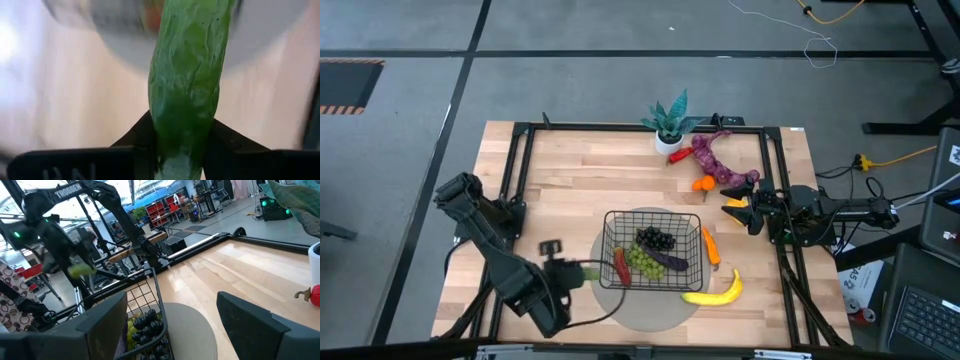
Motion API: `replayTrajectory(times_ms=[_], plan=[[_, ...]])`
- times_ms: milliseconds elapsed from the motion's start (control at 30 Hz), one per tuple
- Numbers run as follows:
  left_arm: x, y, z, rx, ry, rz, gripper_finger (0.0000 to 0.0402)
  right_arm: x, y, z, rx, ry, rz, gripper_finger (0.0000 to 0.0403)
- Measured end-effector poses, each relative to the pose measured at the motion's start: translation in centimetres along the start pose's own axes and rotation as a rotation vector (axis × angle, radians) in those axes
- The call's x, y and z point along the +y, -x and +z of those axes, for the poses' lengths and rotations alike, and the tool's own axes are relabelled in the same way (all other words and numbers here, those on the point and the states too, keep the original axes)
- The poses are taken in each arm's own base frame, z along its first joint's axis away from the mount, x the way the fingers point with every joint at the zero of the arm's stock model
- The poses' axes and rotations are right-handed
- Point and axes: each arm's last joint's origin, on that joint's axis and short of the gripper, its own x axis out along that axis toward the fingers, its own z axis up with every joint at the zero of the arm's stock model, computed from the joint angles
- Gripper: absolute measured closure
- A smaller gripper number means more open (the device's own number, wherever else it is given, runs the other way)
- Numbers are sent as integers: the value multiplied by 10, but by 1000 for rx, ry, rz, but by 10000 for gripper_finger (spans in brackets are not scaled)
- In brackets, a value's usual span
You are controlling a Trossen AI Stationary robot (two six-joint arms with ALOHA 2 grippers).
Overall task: Build produce basket
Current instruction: Put the green cucumber into the black wire basket, then put the yellow starfruit into the black wire basket
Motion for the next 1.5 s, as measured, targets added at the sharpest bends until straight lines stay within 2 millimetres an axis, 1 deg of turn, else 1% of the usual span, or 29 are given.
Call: replayTrajectory(times_ms=[67,133,233,300,333,400,467,567,633,767,1100,1167,1267,1333,1433,1500], plan=[[5,6,18,-151,-21,48,311,0,0,0,0,0,0,93],[11,8,37,-281,-33,97,299,0,0,0,0,0,0,93],[20,3,66,-447,-29,196,279,0,0,0,0,0,0,93],[29,-2,85,-518,-17,252,268,0,0,0,0,0,0,93],[33,-5,94,-528,-19,258,264,0,0,0,0,0,0,92],[43,-16,110,-500,-41,214,253,0,0,0,0,0,0,93],[54,-26,120,-452,-40,145,241,0,0,0,0,0,0,93],[71,-39,130,-390,-14,92,224,0,0,0,0,1,0,93],[80,-46,132,-345,-5,87,218,0,0,0,0,3,0,93],[91,-51,136,-309,58,59,215,0,0,0,0,6,0,93],[94,-52,138,-310,73,60,214,0,0,0,0,8,0,93],[93,-52,132,-260,68,47,214,0,0,0,1,8,0,93],[92,-53,114,-65,-50,-19,214,0,0,0,1,4,1,93],[94,-52,104,39,-51,-6,214,0,0,0,1,5,1,93],[106,-48,95,127,-18,62,214,0,0,0,1,4,1,93],[117,-38,92,113,-3,71,214,0,0,0,1,2,1,93]])
